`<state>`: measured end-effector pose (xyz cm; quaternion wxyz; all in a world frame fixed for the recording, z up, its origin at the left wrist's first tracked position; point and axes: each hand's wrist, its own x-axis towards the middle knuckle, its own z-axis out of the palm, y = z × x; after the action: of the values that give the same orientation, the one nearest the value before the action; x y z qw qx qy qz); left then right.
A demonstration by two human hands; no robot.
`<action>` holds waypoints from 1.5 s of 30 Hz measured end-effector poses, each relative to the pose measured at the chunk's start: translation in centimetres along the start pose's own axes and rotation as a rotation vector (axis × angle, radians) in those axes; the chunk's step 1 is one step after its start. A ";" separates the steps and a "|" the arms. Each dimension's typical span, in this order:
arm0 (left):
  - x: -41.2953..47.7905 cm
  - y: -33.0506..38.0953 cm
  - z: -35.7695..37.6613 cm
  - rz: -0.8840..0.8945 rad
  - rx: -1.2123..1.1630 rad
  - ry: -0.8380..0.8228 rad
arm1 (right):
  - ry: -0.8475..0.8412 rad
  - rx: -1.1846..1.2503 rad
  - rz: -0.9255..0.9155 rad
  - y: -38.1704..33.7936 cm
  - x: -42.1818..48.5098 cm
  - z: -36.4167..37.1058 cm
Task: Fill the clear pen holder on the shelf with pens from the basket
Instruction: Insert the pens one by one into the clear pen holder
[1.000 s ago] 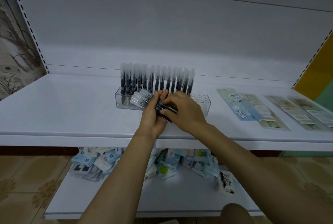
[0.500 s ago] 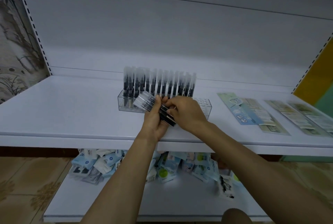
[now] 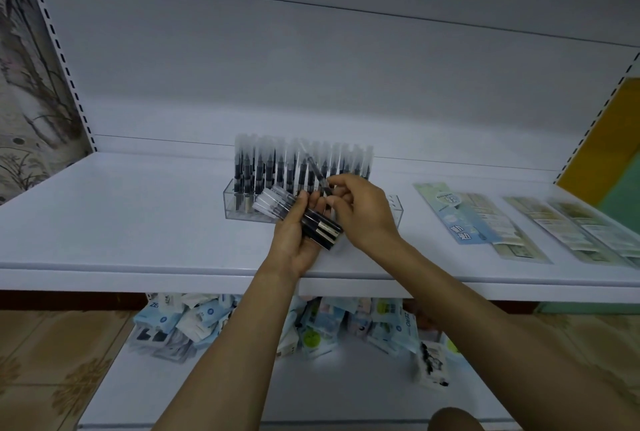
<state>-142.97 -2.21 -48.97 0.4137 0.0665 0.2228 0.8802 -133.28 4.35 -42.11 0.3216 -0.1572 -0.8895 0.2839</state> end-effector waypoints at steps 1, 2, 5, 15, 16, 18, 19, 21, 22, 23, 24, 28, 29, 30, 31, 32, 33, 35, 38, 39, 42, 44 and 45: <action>0.1 0.0 0.0 -0.002 -0.003 0.008 | 0.000 0.006 0.004 0.1 0.0 -0.2; 0.1 0.0 0.0 -0.001 -0.006 0.014 | 0.000 0.012 0.006 0.2 0.0 -0.3; 0.0 0.1 0.2 0.004 0.002 0.044 | 0.008 0.102 0.030 0.3 -0.1 -0.6; -1.0 0.0 1.4 0.039 0.067 0.106 | 0.077 0.353 0.166 1.5 -0.2 -1.9; -1.0 0.0 1.4 0.039 0.067 0.106 | 0.083 0.362 0.180 1.7 -0.2 -2.0; -1.1 0.1 1.5 0.041 0.063 0.110 | 0.086 0.373 0.191 2.0 -0.2 -2.2; -1.1 0.1 1.5 0.043 0.058 0.111 | 0.087 0.380 0.198 2.1 -0.2 -2.4; -1.2 0.1 1.6 0.042 0.046 0.108 | 0.107 0.392 0.215 2.4 -0.1 -2.7; -1.2 0.1 1.6 0.041 0.040 0.108 | 0.125 0.399 0.219 2.6 0.0 -2.9; -1.2 0.1 1.6 0.042 0.038 0.110 | 0.143 0.407 0.219 2.8 0.1 -3.2; -1.2 0.1 1.6 0.043 0.037 0.111 | 0.160 0.417 0.220 3.0 0.3 -3.5; -1.2 0.1 1.6 0.032 0.020 0.108 | 0.208 0.527 0.279 3.9 1.0 -4.7; -1.3 0.1 1.6 0.030 0.018 0.106 | 0.222 0.546 0.300 4.3 1.3 -5.0; -1.3 0.1 1.6 0.031 0.016 0.107 | 0.238 0.551 0.316 4.6 1.7 -5.2; -1.3 0.1 1.6 0.034 0.015 0.107 | 0.252 0.543 0.326 5.0 2.1 -5.4; -1.3 0.1 1.6 0.037 0.013 0.108 | 0.263 0.526 0.330 5.3 2.4 -5.5; -1.3 0.1 1.7 0.040 0.013 0.109 | 0.273 0.510 0.331 5.6 2.8 -5.5; -1.4 0.0 1.7 0.042 0.016 0.115 | 0.290 0.492 0.330 6.2 3.4 -5.4; -1.3 0.0 1.7 0.048 0.026 0.123 | 0.309 0.454 0.336 6.8 4.4 -4.8; -1.3 0.0 1.7 0.049 0.031 0.122 | 0.312 0.445 0.338 6.9 4.7 -4.6; -1.3 0.0 1.7 0.048 0.027 0.122 | 0.304 0.411 0.339 7.2 5.3 -3.5; -1.4 -0.1 1.8 0.048 0.028 0.124 | 0.288 0.337 0.324 7.4 5.4 -2.8; -1.4 -0.1 1.8 0.049 0.033 0.128 | 0.275 0.298 0.311 7.5 5.4 -2.5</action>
<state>-141.44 -2.64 -47.27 0.3758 0.0223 0.2614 0.8888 -134.92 13.83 -42.48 0.4115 -0.2800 -0.7510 0.4338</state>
